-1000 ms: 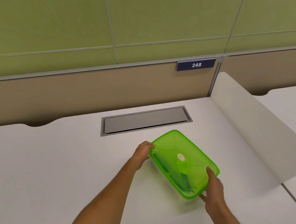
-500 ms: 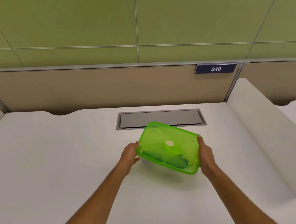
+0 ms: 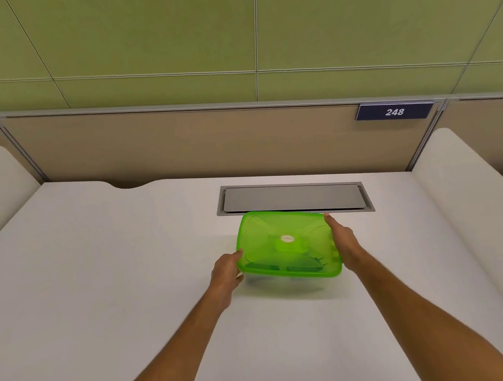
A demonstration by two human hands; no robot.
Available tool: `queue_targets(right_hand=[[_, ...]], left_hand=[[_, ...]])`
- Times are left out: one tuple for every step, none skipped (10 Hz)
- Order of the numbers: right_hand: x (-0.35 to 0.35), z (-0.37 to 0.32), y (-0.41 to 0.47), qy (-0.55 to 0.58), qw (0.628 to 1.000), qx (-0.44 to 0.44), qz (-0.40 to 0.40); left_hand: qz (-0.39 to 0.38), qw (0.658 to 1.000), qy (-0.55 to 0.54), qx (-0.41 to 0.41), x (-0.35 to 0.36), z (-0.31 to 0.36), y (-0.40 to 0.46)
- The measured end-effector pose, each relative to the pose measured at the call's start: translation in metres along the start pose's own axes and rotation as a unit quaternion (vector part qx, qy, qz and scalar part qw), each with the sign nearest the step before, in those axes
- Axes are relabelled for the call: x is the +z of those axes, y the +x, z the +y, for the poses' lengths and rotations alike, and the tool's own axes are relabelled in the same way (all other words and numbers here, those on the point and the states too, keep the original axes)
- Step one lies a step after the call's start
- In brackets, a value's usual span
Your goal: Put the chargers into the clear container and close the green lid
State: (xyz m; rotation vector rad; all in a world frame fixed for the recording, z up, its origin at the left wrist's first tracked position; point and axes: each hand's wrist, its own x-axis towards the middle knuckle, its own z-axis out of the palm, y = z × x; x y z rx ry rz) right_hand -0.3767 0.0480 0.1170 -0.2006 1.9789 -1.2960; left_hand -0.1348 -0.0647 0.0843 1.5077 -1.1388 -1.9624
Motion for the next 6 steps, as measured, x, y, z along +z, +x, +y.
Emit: queue_targets(right_hand=[[0.003, -0.001, 0.006, -0.009, 1.0, 0.002, -0.002], [0.005, -0.003, 0.007, -0.016, 1.0, 0.001, -0.001], [0.005, -0.005, 0.007, -0.033, 0.999, -0.004, -0.002], [0.005, -0.004, 0.006, -0.065, 0.998, -0.017, -0.007], [0.003, -0.012, 0.005, -0.152, 0.987, -0.051, -0.002], [0.0, -0.028, -0.005, -0.181, 0.98, -0.074, 0.025]], left_hand=[[0.004, 1.0, 0.006, -0.001, -0.002, -0.003, 0.002], [0.008, 1.0, 0.023, 0.005, -0.003, -0.006, 0.004], [0.02, 0.998, 0.06, 0.008, -0.004, -0.001, 0.004], [0.028, 0.992, 0.12, 0.019, -0.004, 0.004, 0.003], [0.052, 0.955, 0.281, 0.082, -0.003, 0.024, -0.001], [0.069, 0.934, 0.319, 0.143, -0.001, 0.044, -0.005]])
